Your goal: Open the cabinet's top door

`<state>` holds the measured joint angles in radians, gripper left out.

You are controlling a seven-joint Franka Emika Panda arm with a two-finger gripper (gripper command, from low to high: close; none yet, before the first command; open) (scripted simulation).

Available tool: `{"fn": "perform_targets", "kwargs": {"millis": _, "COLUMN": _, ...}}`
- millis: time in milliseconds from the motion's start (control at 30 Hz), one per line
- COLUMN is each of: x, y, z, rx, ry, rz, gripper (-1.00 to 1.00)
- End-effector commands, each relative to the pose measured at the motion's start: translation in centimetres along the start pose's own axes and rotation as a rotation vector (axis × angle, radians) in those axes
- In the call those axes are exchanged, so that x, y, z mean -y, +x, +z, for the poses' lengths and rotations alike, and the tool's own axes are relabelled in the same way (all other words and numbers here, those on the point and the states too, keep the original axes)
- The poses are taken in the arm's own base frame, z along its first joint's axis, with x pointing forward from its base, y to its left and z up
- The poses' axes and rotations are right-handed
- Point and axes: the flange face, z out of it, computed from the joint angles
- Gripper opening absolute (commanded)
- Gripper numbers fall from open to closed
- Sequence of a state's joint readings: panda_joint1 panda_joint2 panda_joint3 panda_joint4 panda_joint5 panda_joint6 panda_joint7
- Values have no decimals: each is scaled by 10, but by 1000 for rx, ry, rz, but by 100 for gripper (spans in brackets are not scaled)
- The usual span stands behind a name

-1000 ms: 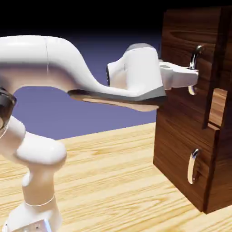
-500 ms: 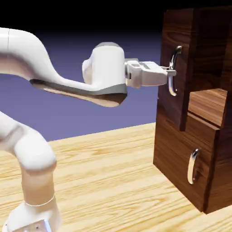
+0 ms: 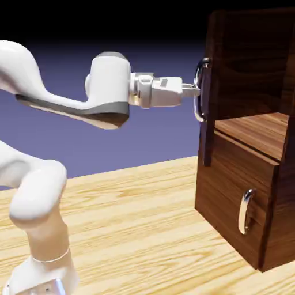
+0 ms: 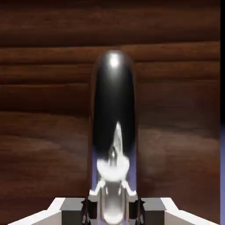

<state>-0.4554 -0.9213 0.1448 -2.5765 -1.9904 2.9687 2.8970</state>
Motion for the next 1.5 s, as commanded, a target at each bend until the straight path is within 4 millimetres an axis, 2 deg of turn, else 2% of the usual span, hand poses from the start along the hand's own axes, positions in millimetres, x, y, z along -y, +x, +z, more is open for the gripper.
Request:
{"fn": "perform_targets", "kwargs": {"millis": 0, "x": 1, "y": -1, "z": -3, "rx": -6, "ry": -7, "rz": 0, "gripper": -100}}
{"fn": "perform_targets", "kwargs": {"millis": 633, "x": 13, "y": -13, "z": -34, "rx": -78, "ry": -78, "rz": 1, "gripper": -100}}
{"fn": "perform_targets", "kwargs": {"millis": 1067, "x": 45, "y": -45, "z": -95, "rx": -231, "ry": -231, "rz": 1, "gripper": -100}}
{"fn": "perform_targets", "kwargs": {"millis": 1467, "x": 99, "y": -99, "z": -156, "rx": -426, "ry": -427, "rz": 1, "gripper": -100}}
